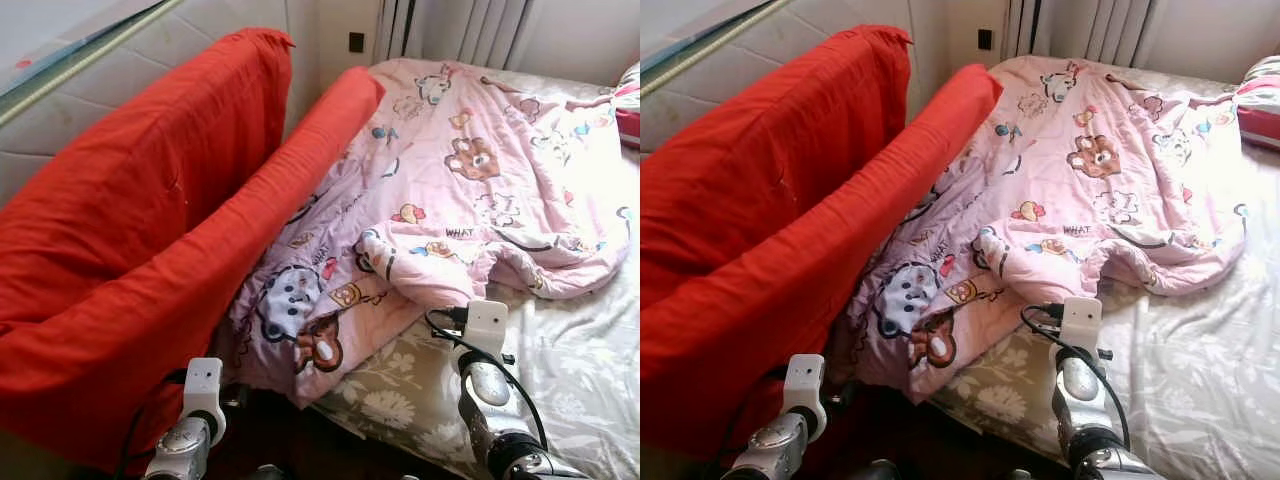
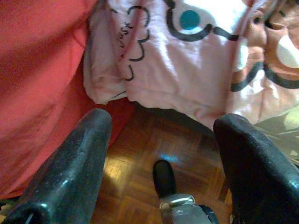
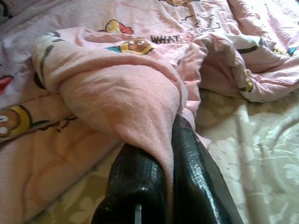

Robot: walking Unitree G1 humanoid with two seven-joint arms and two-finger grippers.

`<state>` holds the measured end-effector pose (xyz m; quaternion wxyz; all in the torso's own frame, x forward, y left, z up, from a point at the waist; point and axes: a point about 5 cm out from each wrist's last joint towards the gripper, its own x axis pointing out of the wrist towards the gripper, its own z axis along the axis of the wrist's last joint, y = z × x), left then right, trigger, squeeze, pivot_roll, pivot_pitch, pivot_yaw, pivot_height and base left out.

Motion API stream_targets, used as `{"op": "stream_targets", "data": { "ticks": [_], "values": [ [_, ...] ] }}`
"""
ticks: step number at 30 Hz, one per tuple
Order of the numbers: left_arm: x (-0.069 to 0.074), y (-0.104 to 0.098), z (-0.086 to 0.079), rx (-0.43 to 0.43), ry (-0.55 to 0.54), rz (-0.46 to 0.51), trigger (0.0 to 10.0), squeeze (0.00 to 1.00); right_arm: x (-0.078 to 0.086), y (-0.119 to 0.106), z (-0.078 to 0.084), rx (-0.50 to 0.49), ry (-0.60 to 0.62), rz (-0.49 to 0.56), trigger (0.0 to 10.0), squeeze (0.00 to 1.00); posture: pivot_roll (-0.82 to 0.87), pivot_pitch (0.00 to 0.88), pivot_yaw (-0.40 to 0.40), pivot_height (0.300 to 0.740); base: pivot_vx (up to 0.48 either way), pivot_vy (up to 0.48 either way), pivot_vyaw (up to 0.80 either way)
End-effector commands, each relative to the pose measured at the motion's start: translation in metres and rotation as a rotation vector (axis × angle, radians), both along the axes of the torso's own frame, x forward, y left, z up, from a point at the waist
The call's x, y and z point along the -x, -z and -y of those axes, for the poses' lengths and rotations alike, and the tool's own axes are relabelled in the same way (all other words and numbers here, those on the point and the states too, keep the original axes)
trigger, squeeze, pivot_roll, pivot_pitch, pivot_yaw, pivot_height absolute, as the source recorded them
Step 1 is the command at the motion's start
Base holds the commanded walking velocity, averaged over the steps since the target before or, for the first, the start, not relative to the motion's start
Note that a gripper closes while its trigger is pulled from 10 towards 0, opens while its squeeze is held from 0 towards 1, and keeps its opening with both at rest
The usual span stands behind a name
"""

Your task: Clean up the room

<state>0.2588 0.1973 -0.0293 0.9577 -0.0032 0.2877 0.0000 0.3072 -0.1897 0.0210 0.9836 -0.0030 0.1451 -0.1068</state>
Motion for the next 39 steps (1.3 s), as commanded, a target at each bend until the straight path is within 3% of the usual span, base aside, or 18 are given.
{"op": "stream_targets", "data": {
  "ticks": [1, 10, 39],
  "values": [
    [0.0057, 0.0039, -0.0034, -0.011, -0.008, -0.017, 10.0, 0.00, 0.0034, 0.0036, -0.0001, 0.000, 0.003, -0.011, 10.0, 0.00, 0.02, 0.148, 0.035, 0.740, 0.000, -0.364, 0.00],
    [0.0058, 0.0040, -0.0031, -0.009, -0.010, -0.017, 10.0, 0.00, 0.0037, 0.0042, -0.0012, -0.001, -0.004, -0.014, 10.0, 0.00, 0.02, 0.149, 0.035, 0.740, 0.000, -0.343, 0.00],
    [0.0079, 0.0056, -0.0021, 0.022, -0.019, -0.019, 10.0, 0.00, 0.0044, 0.0059, -0.0048, -0.006, -0.020, -0.022, 10.0, 0.00, 0.02, 0.149, 0.036, 0.740, -0.008, 0.000, 0.00]
  ]
}}
